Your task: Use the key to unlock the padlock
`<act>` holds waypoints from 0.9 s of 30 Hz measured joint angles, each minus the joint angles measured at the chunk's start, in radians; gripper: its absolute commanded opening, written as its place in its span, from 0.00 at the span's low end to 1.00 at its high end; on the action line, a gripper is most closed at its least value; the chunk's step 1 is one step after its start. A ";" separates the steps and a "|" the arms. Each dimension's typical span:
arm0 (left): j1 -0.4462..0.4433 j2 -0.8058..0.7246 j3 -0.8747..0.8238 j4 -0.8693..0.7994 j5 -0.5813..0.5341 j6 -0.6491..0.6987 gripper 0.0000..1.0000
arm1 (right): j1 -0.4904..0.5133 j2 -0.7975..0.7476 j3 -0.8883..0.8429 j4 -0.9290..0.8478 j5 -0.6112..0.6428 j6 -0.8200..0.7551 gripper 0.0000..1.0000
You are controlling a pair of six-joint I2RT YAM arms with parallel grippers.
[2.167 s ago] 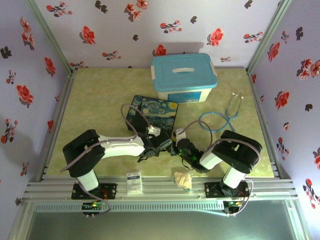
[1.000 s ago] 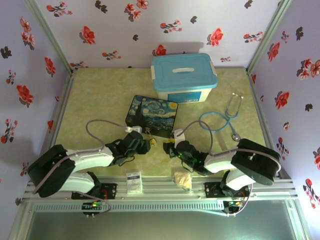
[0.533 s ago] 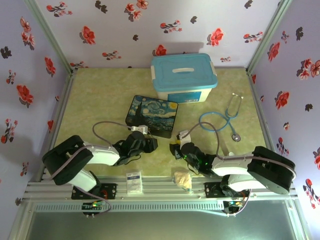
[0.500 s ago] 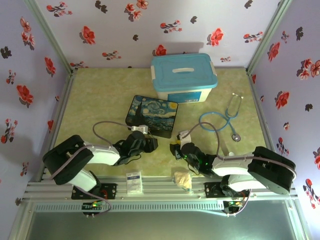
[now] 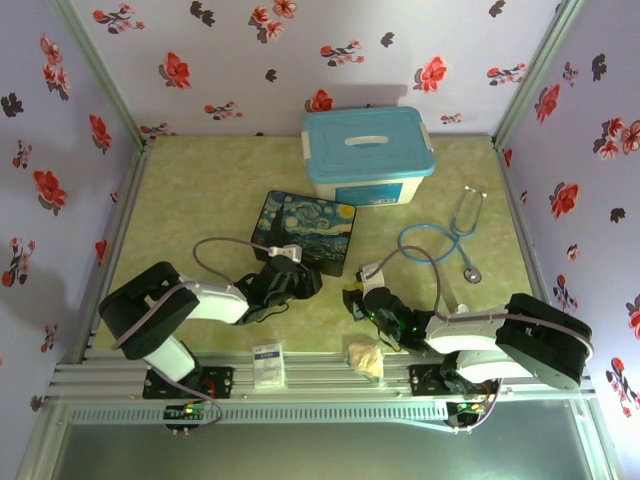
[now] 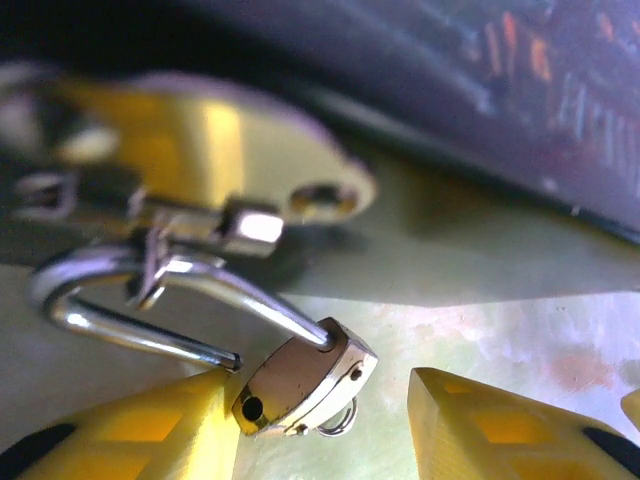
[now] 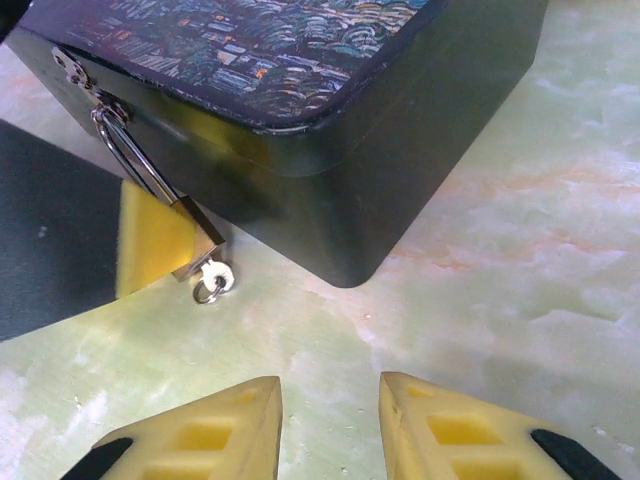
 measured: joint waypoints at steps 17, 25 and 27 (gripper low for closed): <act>0.007 -0.020 0.004 -0.083 -0.001 0.002 0.25 | 0.000 0.000 -0.012 -0.003 0.000 0.003 0.32; 0.003 -0.070 0.005 -0.167 -0.022 0.011 0.38 | 0.000 0.024 -0.015 -0.003 0.006 0.003 0.32; 0.003 -0.068 0.005 -0.171 -0.024 0.025 0.40 | 0.000 0.034 -0.018 -0.003 0.008 0.003 0.32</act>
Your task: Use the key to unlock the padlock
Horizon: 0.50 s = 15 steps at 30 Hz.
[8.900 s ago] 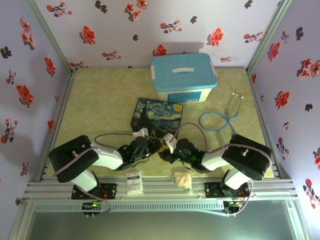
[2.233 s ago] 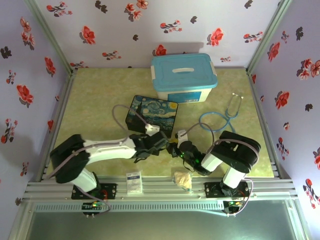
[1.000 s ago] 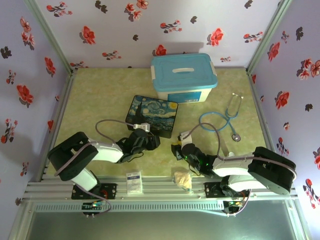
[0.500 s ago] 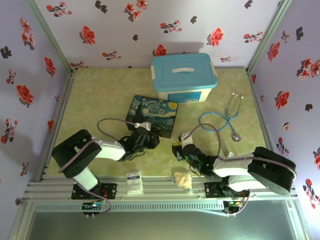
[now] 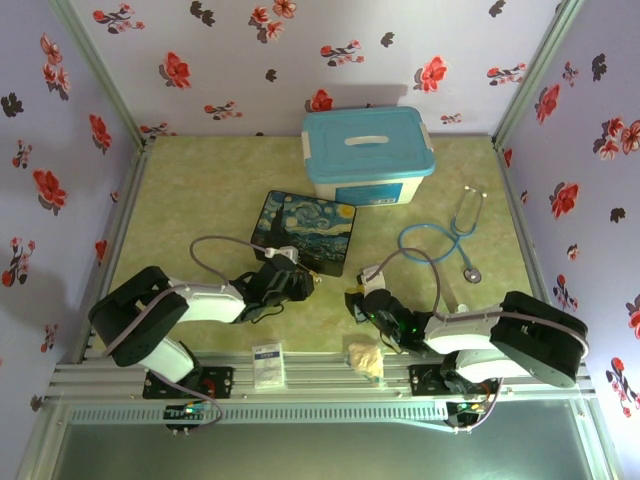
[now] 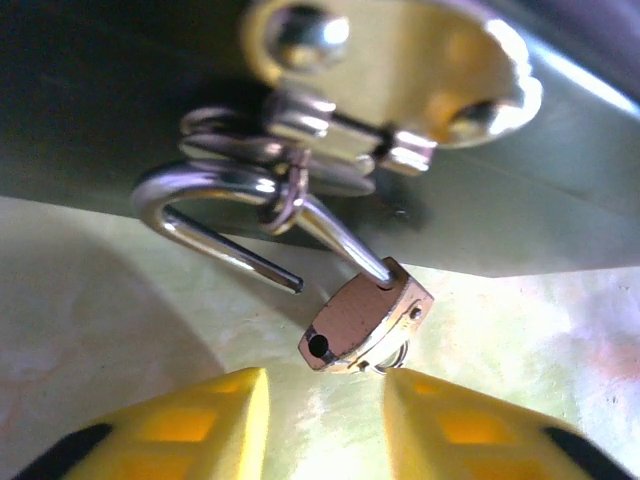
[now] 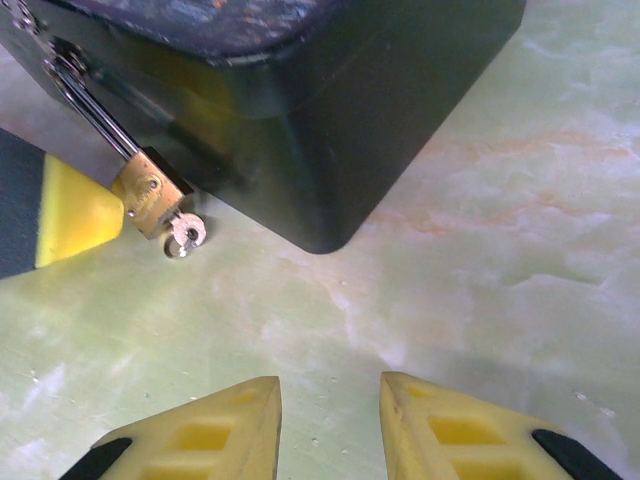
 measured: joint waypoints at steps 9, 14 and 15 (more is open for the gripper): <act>0.000 0.048 0.058 -0.021 -0.006 0.027 0.44 | 0.000 0.009 -0.024 0.000 0.007 0.007 0.32; 0.004 0.097 0.116 -0.040 -0.006 0.032 0.43 | 0.000 0.007 -0.043 0.002 0.018 0.019 0.32; 0.005 0.103 0.123 -0.042 -0.006 0.032 0.42 | 0.000 0.007 -0.046 0.002 0.019 0.019 0.32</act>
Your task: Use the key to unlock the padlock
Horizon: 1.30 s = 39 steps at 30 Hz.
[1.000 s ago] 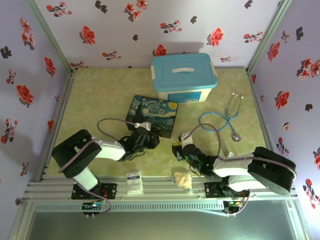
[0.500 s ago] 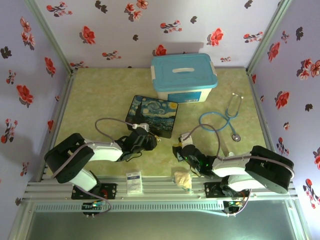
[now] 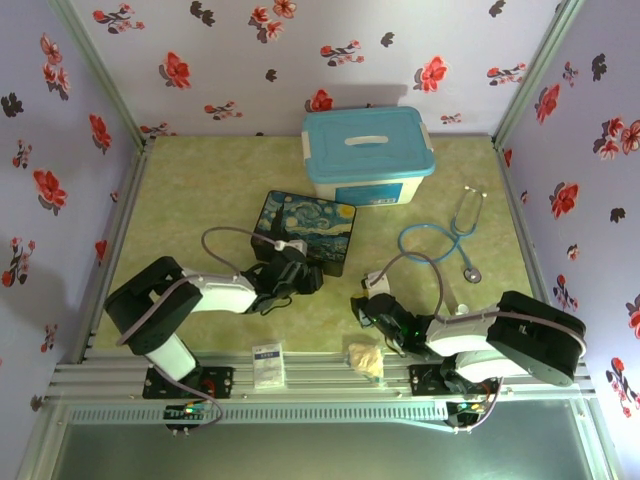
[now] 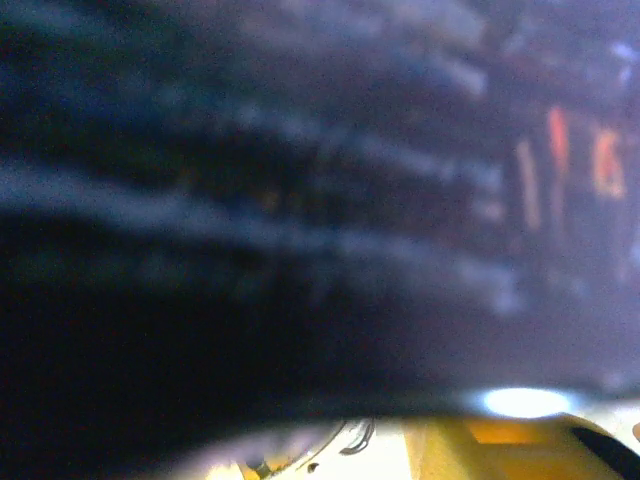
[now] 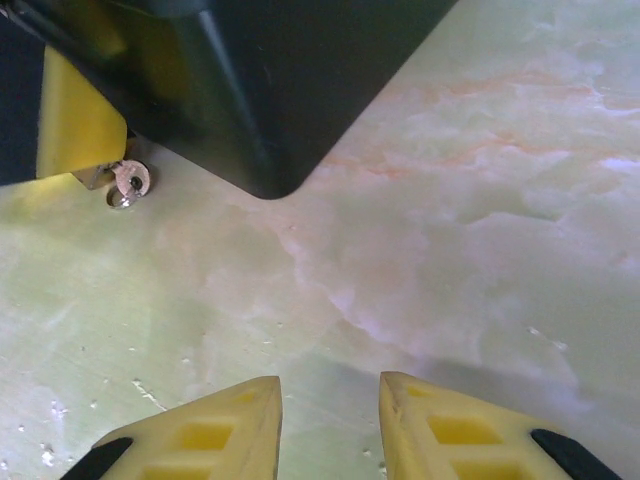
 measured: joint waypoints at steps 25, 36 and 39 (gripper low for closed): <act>0.020 -0.038 0.162 -0.475 -0.013 0.039 0.22 | 0.000 0.032 -0.014 0.049 0.011 0.007 0.32; 0.037 -0.045 0.195 -0.686 -0.109 0.101 0.23 | 0.000 0.056 0.181 -0.029 0.056 0.031 0.33; 0.038 -0.044 0.210 -0.752 -0.157 0.116 0.23 | 0.000 0.102 0.230 -0.017 0.060 0.030 0.33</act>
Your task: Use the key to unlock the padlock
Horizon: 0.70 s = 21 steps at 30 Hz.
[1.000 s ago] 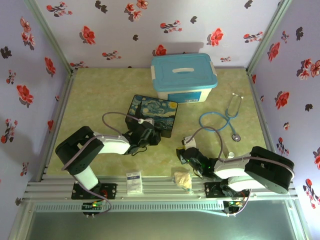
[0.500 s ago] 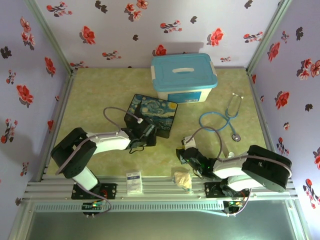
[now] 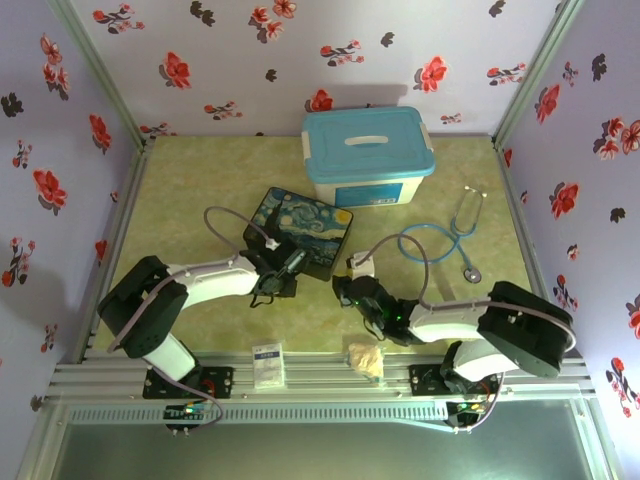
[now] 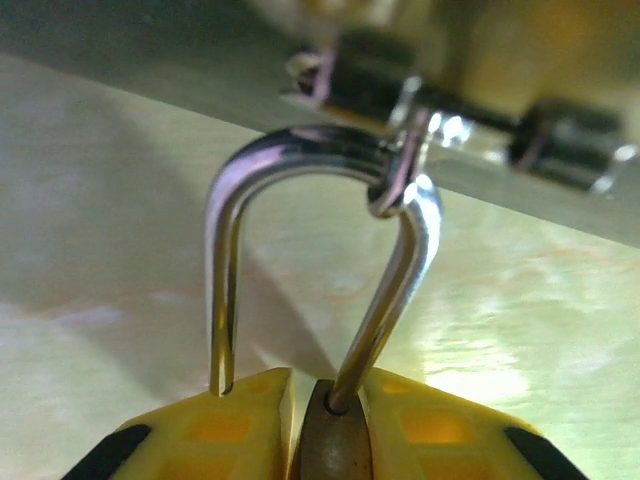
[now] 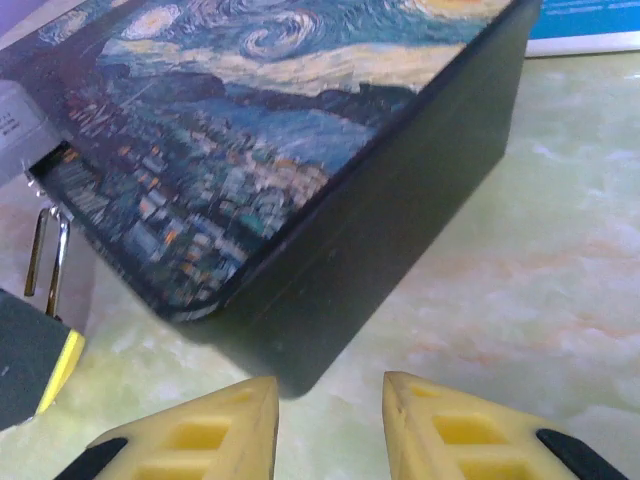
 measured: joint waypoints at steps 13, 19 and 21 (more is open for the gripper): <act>-0.025 0.059 0.076 -0.142 -0.179 0.019 0.25 | 0.000 0.101 0.007 0.017 -0.008 0.037 0.32; -0.063 0.072 0.082 -0.159 -0.225 0.011 0.29 | -0.001 0.123 0.007 0.024 -0.008 0.045 0.32; -0.079 0.079 0.090 -0.169 -0.234 0.000 0.32 | -0.003 0.131 0.007 0.027 -0.008 0.047 0.32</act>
